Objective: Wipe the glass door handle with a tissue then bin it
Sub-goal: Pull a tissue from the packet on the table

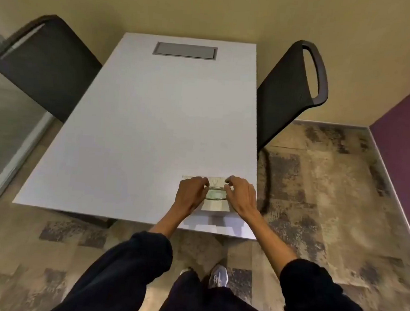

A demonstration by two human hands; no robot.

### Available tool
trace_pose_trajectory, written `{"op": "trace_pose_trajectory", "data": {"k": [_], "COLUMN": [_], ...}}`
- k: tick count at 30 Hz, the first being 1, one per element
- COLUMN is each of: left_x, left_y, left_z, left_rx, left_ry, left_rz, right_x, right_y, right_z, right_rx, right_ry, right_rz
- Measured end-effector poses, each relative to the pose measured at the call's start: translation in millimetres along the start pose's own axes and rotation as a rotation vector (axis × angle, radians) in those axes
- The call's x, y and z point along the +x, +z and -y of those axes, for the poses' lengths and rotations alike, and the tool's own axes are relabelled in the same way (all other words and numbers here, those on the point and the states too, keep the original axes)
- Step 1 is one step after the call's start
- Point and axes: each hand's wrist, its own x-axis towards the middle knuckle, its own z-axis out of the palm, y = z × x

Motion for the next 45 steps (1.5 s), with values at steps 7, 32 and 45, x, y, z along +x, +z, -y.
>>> {"op": "trace_pose_trajectory", "data": {"k": [7,32,45], "left_x": [7,35,40], "left_y": [12,48,49], "left_z": [4,4,5], "left_rx": [0.0,0.018,0.059], "left_ry": [0.027,0.076,0.051], "left_rz": [0.13,0.162,0.209], "right_x": [3,38,44], "right_y": [9,32,31], "right_z": [6,-2,-10], "right_rx": [-0.07,-0.39,-0.348], "right_ry": [0.009,-0.099,-0.26], "right_rz": [0.161,0.331,0.391]}}
